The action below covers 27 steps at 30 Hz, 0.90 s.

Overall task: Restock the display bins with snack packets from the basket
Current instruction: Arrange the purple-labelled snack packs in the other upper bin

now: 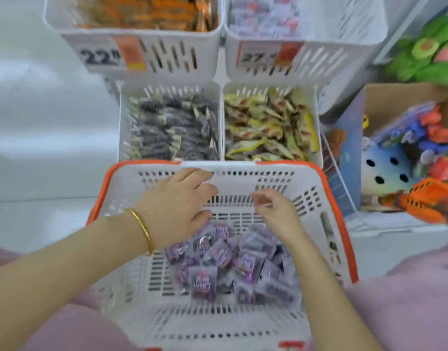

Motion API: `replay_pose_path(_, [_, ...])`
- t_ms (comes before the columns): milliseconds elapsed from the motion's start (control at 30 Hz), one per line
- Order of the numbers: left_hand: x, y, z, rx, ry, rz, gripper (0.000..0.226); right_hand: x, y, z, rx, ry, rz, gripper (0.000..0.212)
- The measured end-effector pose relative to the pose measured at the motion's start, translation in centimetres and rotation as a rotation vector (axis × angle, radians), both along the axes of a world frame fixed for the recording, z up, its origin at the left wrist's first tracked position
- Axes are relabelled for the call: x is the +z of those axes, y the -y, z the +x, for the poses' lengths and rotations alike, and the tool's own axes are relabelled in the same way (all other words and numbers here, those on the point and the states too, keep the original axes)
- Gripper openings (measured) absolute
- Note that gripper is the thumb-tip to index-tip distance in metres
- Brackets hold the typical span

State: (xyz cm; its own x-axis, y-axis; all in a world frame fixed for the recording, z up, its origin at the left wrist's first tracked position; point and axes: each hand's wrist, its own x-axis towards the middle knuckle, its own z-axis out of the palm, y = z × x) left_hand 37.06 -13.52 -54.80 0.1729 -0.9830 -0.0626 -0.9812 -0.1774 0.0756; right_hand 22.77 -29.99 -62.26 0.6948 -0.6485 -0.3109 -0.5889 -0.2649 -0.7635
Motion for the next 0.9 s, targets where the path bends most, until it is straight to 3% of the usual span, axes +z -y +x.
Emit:
replay_pose_path(100, [-1.8, -1.8, -0.9, -0.038, 0.06, 0.039, 0.04, -5.8, -2.0, -2.0, -0.07, -0.189, -0.057, 0.035])
replay_pose_path(267, [-3.7, -4.0, -0.9, -0.07, 0.094, 0.087, 0.041, -11.4, -0.8, -1.7, 0.001, -0.368, -0.296, 0.052])
replay_pose_path(333, [-4.3, -4.2, -0.4, -0.09, 0.106, 0.083, 0.033, -12.8, 1.2, -1.1, 0.099, -0.489, -0.29, 0.067])
replay_pose_path(433, [-4.5, -3.9, 0.0, -0.056, 0.063, 0.128, 0.04, -13.9, 2.1, -1.1, 0.359, -0.666, -0.153, 0.092])
replay_pose_path(533, [-3.9, -3.2, -0.3, -0.04, 0.033, 0.158, 0.033, -14.4, 0.9, -0.7, 0.457, -0.642, -0.244, 0.088])
replay_pose_path(633, [-3.8, -2.2, -0.8, 0.012, 0.033, 0.246, 0.04, -13.8, 0.7, 0.4, 0.54, -0.692, -0.36, 0.059])
replay_pose_path(700, [-3.6, -1.4, -0.9, 0.013, 0.027, 0.315, 0.041, -12.9, 1.3, 0.7, 0.551, -0.748, -0.313, 0.048])
replay_pose_path(900, [-3.7, -0.2, -1.4, -0.012, -0.005, 0.33, 0.039, -11.0, 2.3, -0.3, 0.531, -0.773, -0.292, 0.055])
